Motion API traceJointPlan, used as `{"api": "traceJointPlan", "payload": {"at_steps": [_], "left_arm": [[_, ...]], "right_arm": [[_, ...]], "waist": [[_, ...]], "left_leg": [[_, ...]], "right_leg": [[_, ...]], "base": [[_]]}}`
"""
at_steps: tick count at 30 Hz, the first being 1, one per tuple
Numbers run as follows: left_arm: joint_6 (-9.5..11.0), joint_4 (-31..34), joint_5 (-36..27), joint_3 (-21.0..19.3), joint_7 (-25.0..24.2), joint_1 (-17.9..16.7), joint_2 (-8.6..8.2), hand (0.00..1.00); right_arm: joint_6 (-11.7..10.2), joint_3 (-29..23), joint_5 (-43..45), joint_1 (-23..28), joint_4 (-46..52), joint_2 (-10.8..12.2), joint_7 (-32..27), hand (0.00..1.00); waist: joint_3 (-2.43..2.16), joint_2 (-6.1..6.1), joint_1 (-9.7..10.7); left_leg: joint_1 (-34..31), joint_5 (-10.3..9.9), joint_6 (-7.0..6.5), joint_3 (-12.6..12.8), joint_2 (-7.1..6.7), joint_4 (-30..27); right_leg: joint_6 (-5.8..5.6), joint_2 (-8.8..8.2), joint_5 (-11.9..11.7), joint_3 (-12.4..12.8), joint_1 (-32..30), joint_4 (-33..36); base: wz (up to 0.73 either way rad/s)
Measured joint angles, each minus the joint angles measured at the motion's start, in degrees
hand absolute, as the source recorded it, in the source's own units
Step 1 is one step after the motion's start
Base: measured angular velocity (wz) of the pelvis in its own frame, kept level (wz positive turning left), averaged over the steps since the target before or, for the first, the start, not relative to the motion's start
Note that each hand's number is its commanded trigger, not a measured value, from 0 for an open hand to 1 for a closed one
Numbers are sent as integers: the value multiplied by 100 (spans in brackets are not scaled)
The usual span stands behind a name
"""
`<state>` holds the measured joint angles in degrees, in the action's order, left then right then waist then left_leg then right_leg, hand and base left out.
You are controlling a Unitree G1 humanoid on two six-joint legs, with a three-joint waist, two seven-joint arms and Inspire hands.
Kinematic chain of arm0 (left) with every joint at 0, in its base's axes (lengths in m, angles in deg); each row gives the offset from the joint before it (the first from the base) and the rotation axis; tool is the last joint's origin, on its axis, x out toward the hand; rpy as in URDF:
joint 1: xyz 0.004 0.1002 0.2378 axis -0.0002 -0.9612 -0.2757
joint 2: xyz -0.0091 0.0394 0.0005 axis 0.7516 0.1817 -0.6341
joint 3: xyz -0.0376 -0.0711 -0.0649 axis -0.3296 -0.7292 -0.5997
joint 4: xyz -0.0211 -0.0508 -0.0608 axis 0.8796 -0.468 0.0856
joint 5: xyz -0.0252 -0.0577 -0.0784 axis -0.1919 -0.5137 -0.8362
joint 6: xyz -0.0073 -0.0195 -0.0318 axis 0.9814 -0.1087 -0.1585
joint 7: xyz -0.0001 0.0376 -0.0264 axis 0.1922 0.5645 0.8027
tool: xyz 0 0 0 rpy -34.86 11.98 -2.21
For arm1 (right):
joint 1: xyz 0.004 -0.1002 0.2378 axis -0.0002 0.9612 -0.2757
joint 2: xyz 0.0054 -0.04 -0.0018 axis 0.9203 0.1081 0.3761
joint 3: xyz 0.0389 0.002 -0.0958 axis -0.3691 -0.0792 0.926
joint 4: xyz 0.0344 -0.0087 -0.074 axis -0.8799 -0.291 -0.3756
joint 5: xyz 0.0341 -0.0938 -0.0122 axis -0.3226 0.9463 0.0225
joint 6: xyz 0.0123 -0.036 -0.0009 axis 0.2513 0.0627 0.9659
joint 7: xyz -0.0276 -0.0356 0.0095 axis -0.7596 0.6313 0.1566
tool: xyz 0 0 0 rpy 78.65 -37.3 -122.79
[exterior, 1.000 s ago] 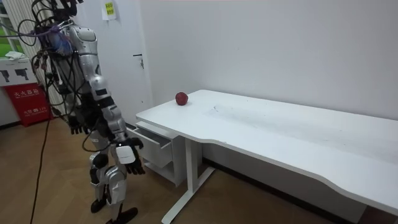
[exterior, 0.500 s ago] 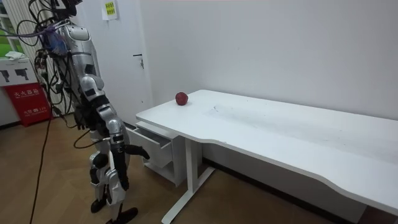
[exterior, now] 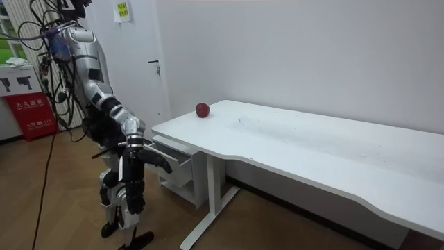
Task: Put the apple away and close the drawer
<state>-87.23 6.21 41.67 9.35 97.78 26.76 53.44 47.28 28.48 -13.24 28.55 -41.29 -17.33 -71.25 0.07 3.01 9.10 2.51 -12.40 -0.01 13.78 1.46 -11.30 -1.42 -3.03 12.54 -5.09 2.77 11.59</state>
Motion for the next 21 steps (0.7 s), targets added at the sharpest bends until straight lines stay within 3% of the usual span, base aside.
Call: {"api": "traceJointPlan", "payload": {"at_steps": [4,9,12,16,21], "left_arm": [[64,81,-2,46,-50,-35,40,0],[125,116,-6,395,-57,33,71,0],[226,132,-2,568,-57,52,69,0],[235,121,11,668,-59,46,70,0],[233,120,-11,807,-101,1,71,0]], "right_arm": [[-263,6,937,-111,697,-137,-610,0],[-301,303,2144,-103,2006,-145,-1133,0],[-373,450,2722,-105,2632,-153,-1275,0],[-382,851,3760,-101,3287,-156,-1281,0],[-374,1253,4429,-98,3728,-165,-1250,0]], "waist": [[2,31,-7],[-3,30,-44],[7,46,-142],[14,59,-203],[23,81,-380]], "left_leg": [[-4,4,0,-3,-10,48],[-79,7,3,3,-14,82],[-36,7,3,4,-19,120],[-7,7,4,11,-19,161],[8,8,5,-3,-19,167]], "right_leg": [[-1,0,-10,-1,-7,11],[-2,0,-13,5,-115,49],[-8,3,-19,35,-82,3],[-11,6,-21,22,-85,3],[-11,6,-21,17,-75,2]], "base": [[0],[-2],[-3],[-1],[0]]}}
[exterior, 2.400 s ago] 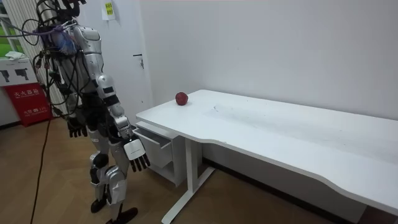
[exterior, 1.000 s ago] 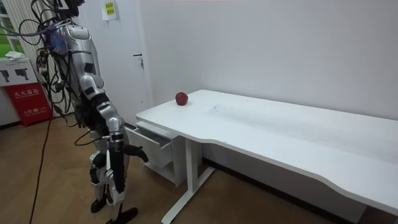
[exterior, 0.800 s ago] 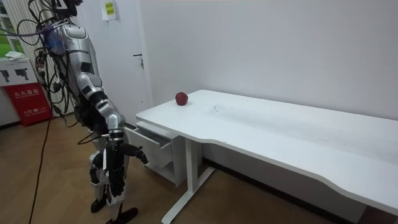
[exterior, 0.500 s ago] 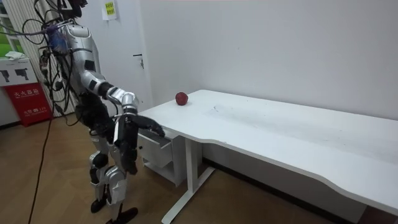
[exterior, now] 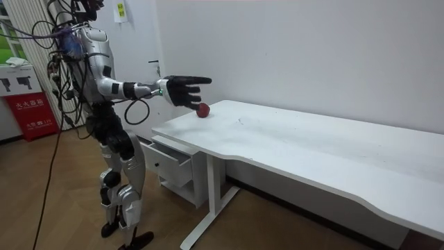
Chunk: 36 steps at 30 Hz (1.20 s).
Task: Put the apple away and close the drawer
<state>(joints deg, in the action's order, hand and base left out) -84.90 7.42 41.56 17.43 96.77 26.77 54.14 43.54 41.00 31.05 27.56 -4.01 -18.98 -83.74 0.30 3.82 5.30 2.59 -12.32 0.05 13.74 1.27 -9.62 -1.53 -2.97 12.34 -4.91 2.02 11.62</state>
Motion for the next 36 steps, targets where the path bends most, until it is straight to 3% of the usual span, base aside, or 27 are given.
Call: {"api": "traceJointPlan", "payload": {"at_steps": [7,13,20,24,31,36], "left_arm": [[24,-75,9,246,0,-3,3,0],[82,-191,18,250,-7,-72,-6,0],[-23,-165,12,307,-121,-155,-25,0],[-82,-156,15,501,-129,-180,-22,0],[-77,-142,13,748,-157,-224,-9,0],[-75,-145,17,741,-154,-202,-8,0]], "right_arm": [[1,857,806,-17,536,-48,462,0],[1,1153,1271,-16,563,-49,1055,0],[106,1561,1745,-9,654,-52,1831,0],[260,1891,1759,-9,641,-51,2201,0],[367,2375,1633,73,386,-46,2897,0],[372,2406,1378,68,-4,-48,3163,0]], "waist": [[-7,35,-197],[28,118,-334],[7,87,-366],[-33,11,-374],[-26,-12,-393],[-29,5,-409]], "left_leg": [[68,8,11,-5,11,-14],[95,8,11,-46,17,-51],[67,8,11,-90,19,-91],[90,8,11,-129,20,-110],[166,8,10,-126,24,-123],[162,11,5,-141,23,-124]], "right_leg": [[12,0,-8,-44,41,-4],[19,-10,-13,-165,120,-24],[21,-17,-24,-214,136,-30],[24,-15,-52,-263,223,-101],[28,-15,-61,-264,306,-102],[29,-27,-68,-305,317,-98]], "base": [[0],[4],[3],[6],[0],[1]]}}
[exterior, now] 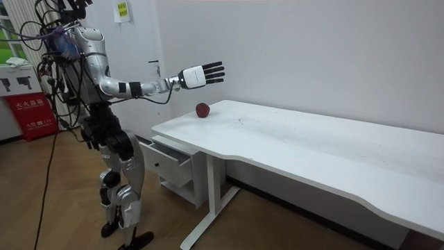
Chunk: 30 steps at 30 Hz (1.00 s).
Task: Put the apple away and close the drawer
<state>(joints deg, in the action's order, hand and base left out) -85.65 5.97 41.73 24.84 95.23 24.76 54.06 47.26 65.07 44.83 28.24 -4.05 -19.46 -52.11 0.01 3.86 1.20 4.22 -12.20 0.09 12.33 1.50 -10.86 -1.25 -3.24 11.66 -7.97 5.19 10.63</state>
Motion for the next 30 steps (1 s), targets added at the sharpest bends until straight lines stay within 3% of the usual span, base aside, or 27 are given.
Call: {"api": "traceJointPlan", "payload": {"at_steps": [6,30], "left_arm": [[-36,-1,-2,5,0,11,1,0],[-34,36,469,-12,-92,-6,5,0]], "right_arm": [[133,7,-359,-2,-359,0,407,0],[135,98,106,-206,-1047,-4,931,0]], "waist": [[9,-9,-1],[49,20,-49]], "left_leg": [[-8,1,-2,5,-6,1],[-57,1,-2,-32,3,-42]], "right_leg": [[-1,-5,0,-2,-1,0],[0,-4,-1,-20,-34,-1]], "base": [[0],[0]]}}
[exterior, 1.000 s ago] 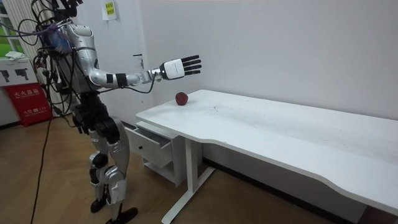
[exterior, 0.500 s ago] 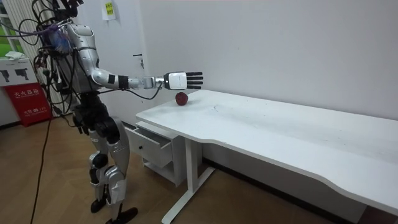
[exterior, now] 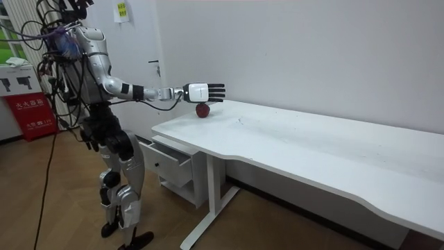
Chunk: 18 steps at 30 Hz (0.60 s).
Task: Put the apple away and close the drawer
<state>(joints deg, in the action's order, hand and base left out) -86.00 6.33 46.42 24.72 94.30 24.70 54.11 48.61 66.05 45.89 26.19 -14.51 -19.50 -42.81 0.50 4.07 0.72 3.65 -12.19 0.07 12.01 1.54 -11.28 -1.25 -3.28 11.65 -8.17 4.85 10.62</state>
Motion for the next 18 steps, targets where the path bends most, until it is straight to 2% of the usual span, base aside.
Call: {"api": "traceJointPlan", "payload": {"at_steps": [6,10,18], "left_arm": [[5,8,30,10,-130,3,21,0],[2,4,30,10,-204,1,20,0],[5,-57,32,9,-196,-21,9,0]], "right_arm": [[3,238,123,3,-355,-6,357,0],[-5,302,313,2,-402,-6,472,0],[-24,310,529,7,-960,-7,622,0]], "waist": [[-30,9,4],[-54,-29,-17],[-63,-68,-65]], "left_leg": [[-56,0,0,-20,0,-24],[-52,0,0,-50,-2,-45],[-52,14,-10,-121,-11,-47]], "right_leg": [[4,-5,-3,-25,6,4],[5,-6,-4,-49,16,-2],[6,-13,-4,-115,34,-1]], "base": [[1],[2],[4]]}}
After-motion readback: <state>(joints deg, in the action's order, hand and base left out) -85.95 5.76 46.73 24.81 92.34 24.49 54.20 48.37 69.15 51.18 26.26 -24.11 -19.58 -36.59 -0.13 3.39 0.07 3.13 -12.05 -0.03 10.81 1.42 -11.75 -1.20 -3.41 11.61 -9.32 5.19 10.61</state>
